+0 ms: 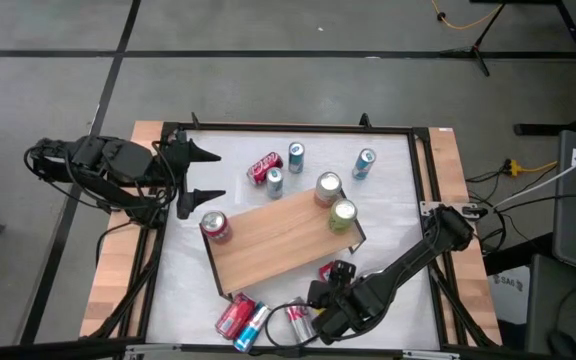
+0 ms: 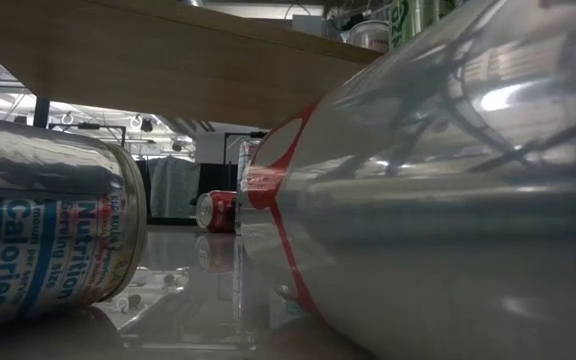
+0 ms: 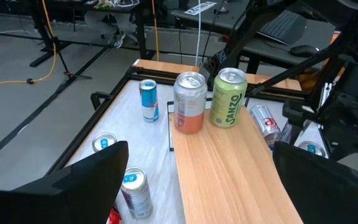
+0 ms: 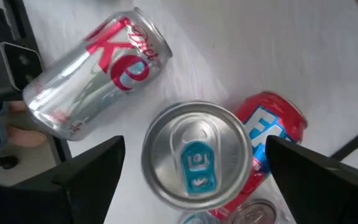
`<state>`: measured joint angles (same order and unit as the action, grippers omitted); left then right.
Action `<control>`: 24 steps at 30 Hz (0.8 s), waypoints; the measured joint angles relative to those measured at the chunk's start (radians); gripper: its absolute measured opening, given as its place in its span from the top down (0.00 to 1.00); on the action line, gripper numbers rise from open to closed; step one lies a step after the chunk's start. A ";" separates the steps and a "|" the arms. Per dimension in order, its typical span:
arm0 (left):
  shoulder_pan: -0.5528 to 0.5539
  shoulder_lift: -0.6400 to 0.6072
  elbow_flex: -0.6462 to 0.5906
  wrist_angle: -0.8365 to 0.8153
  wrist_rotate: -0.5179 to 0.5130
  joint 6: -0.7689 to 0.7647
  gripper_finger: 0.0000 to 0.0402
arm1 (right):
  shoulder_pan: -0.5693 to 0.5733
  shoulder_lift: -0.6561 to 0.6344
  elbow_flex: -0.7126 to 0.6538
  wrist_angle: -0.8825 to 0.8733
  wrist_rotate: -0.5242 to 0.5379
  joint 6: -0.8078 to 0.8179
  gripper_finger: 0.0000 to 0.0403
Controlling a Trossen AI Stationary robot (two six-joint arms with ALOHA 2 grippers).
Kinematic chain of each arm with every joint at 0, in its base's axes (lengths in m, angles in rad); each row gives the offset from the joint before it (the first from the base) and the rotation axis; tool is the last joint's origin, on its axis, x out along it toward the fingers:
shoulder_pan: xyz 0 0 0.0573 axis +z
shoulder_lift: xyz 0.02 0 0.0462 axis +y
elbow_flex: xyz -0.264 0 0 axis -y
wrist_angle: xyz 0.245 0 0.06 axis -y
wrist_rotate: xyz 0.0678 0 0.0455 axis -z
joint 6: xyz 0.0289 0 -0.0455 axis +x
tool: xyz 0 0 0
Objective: Place canned beverage on shelf
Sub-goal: Put the blue soda can on the shelf
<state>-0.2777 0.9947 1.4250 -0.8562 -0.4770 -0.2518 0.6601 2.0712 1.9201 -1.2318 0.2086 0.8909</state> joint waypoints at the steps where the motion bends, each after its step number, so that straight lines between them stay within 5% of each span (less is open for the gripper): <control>1: 0.000 0.000 0.000 0.000 0.000 0.000 0.02 | 0.000 0.000 -0.006 0.008 0.001 0.000 0.07; 7: 0.000 0.000 0.000 0.000 0.000 0.000 0.02 | 0.000 0.000 -0.037 0.047 -0.001 0.000 0.12; 18: 0.000 0.000 0.000 0.000 0.000 0.000 0.02 | 0.000 0.000 -0.043 0.069 0.009 0.002 0.46; 24: 0.000 0.000 0.000 0.000 0.000 0.000 0.02 | -0.007 -0.001 -0.042 0.067 -0.001 -0.006 0.48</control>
<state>-0.2779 0.9947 1.4250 -0.8566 -0.4770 -0.2520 0.6529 2.0703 1.8782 -1.1644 0.2081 0.8849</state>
